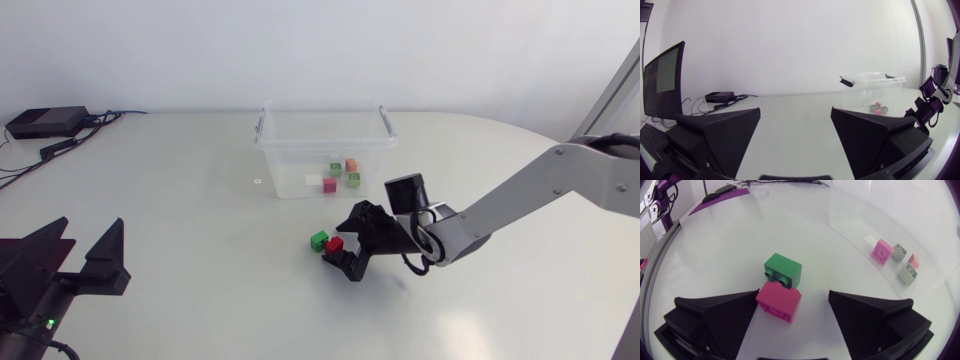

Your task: Place the duplo bricks in the container

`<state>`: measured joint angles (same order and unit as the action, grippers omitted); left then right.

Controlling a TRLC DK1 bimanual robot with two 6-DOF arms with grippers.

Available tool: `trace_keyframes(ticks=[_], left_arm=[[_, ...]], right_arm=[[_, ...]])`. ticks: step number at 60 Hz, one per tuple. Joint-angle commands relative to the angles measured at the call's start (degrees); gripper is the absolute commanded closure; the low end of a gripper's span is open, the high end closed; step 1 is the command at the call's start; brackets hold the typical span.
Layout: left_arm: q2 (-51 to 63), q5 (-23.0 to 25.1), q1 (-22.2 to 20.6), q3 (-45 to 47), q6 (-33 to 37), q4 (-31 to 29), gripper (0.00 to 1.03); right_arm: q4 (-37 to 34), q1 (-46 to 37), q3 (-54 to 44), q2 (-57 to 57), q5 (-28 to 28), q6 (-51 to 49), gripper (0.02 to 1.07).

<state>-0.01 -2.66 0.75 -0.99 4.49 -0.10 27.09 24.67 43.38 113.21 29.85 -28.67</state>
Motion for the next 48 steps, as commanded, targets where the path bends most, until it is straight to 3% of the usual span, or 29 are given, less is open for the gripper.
trace_keyframes(ticks=[1, 14, 28, 48], left_arm=[[-0.69, -0.33, 0.3, 0.99, -0.8, 0.19, 0.05], [-0.69, -0.33, 0.3, 0.99, -0.8, 0.19, 0.05], [-0.69, -0.33, 0.3, 0.91, -0.8, 0.19, 0.05], [-0.69, -0.33, 0.3, 0.91, -0.8, 0.19, 0.05]], right_arm=[[-2.66, 0.38, 0.22, 0.7, -0.14, -2.62, 0.09], [-4.42, 0.03, 1.98, 1.31, 1.44, -4.12, 0.19], [-12.68, -0.41, 5.05, 0.26, 3.38, -4.91, 0.19], [-15.49, -1.02, 6.81, 0.61, 5.13, -10.8, 0.19]])
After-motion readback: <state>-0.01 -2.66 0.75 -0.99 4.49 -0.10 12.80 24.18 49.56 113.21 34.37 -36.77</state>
